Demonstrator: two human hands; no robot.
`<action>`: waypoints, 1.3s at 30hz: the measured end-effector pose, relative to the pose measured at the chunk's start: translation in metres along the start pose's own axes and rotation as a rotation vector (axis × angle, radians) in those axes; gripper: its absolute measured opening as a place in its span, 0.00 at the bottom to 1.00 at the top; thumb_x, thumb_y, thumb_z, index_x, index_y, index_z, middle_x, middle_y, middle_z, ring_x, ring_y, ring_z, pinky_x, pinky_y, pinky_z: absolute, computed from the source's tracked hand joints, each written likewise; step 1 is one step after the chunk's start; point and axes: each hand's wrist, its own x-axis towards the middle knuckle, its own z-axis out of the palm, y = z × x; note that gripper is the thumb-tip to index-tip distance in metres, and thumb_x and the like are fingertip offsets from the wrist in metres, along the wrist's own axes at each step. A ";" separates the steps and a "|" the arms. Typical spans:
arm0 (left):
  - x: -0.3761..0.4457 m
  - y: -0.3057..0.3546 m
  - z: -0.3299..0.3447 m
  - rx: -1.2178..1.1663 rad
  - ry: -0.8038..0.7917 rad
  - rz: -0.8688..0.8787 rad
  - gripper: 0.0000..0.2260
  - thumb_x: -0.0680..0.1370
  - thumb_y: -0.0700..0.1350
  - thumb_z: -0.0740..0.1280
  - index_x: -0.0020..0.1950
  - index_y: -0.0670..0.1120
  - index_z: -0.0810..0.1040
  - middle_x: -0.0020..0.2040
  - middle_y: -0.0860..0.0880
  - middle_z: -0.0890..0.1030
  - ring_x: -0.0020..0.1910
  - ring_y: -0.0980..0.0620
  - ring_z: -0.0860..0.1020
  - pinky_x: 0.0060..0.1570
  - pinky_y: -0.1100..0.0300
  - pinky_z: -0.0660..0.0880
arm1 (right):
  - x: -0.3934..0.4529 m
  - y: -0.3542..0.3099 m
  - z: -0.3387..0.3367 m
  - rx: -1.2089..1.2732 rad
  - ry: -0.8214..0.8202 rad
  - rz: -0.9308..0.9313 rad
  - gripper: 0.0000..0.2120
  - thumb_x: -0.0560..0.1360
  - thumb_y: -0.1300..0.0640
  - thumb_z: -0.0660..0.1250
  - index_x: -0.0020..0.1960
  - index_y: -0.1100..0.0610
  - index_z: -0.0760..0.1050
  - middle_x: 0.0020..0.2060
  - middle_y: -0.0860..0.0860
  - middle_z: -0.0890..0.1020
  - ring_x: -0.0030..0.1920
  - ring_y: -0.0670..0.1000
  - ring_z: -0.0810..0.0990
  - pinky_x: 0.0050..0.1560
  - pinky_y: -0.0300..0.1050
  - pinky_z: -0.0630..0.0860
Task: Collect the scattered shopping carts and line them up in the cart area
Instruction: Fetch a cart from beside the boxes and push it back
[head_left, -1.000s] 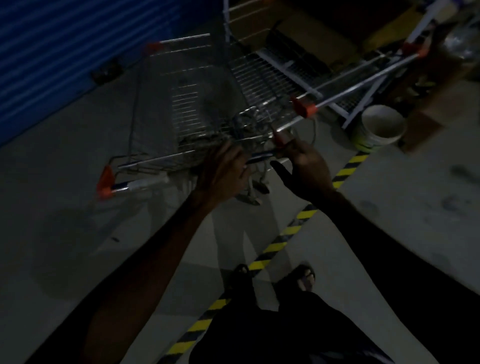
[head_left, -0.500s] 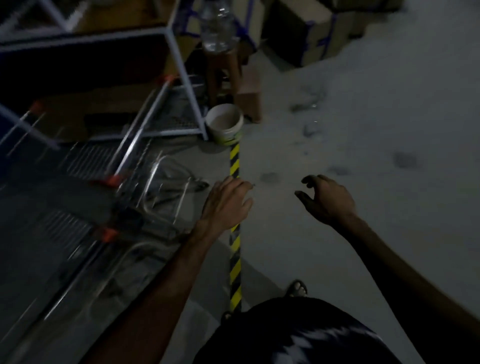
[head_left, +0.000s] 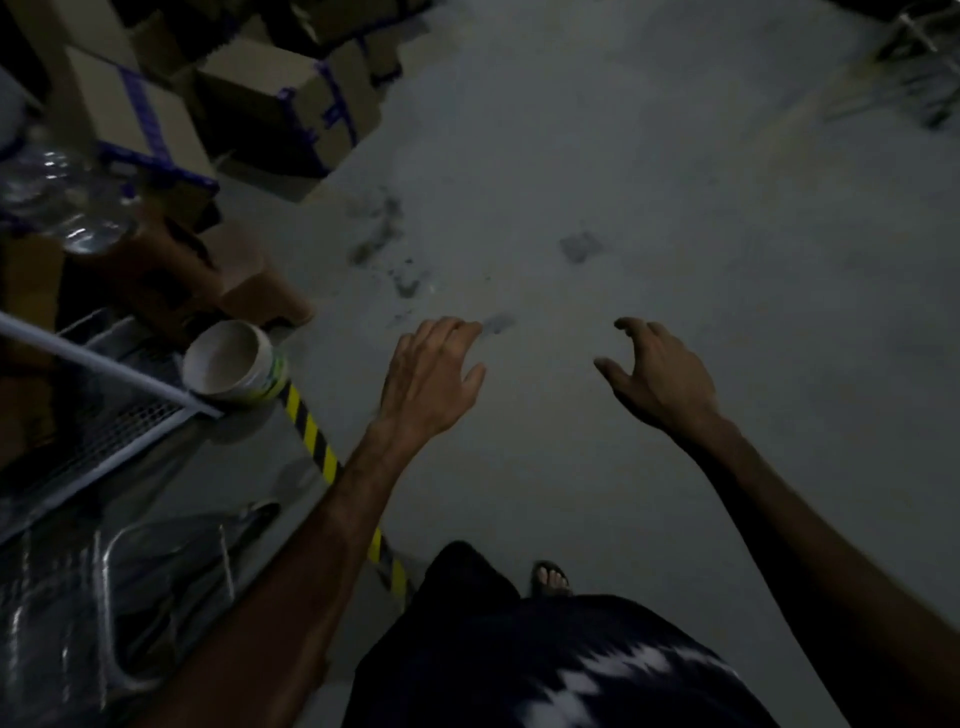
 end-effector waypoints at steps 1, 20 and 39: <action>0.014 0.003 0.002 -0.013 -0.003 0.021 0.23 0.77 0.49 0.74 0.70 0.45 0.79 0.66 0.44 0.81 0.64 0.40 0.78 0.58 0.46 0.74 | 0.007 0.005 -0.003 0.010 0.003 0.028 0.30 0.83 0.42 0.65 0.79 0.56 0.65 0.73 0.59 0.73 0.68 0.63 0.76 0.63 0.59 0.76; 0.349 -0.098 0.046 -0.126 -0.126 0.158 0.27 0.78 0.55 0.66 0.75 0.45 0.75 0.70 0.43 0.79 0.66 0.40 0.78 0.60 0.45 0.76 | 0.294 -0.017 -0.054 0.043 0.055 0.186 0.33 0.83 0.40 0.64 0.82 0.53 0.60 0.78 0.57 0.68 0.73 0.61 0.72 0.67 0.59 0.73; 0.740 -0.043 0.139 -0.108 -0.187 0.174 0.31 0.80 0.59 0.65 0.81 0.46 0.69 0.78 0.42 0.71 0.75 0.39 0.71 0.70 0.42 0.70 | 0.639 0.121 -0.152 0.157 0.144 0.233 0.34 0.83 0.43 0.65 0.83 0.56 0.57 0.80 0.56 0.65 0.77 0.59 0.68 0.72 0.57 0.69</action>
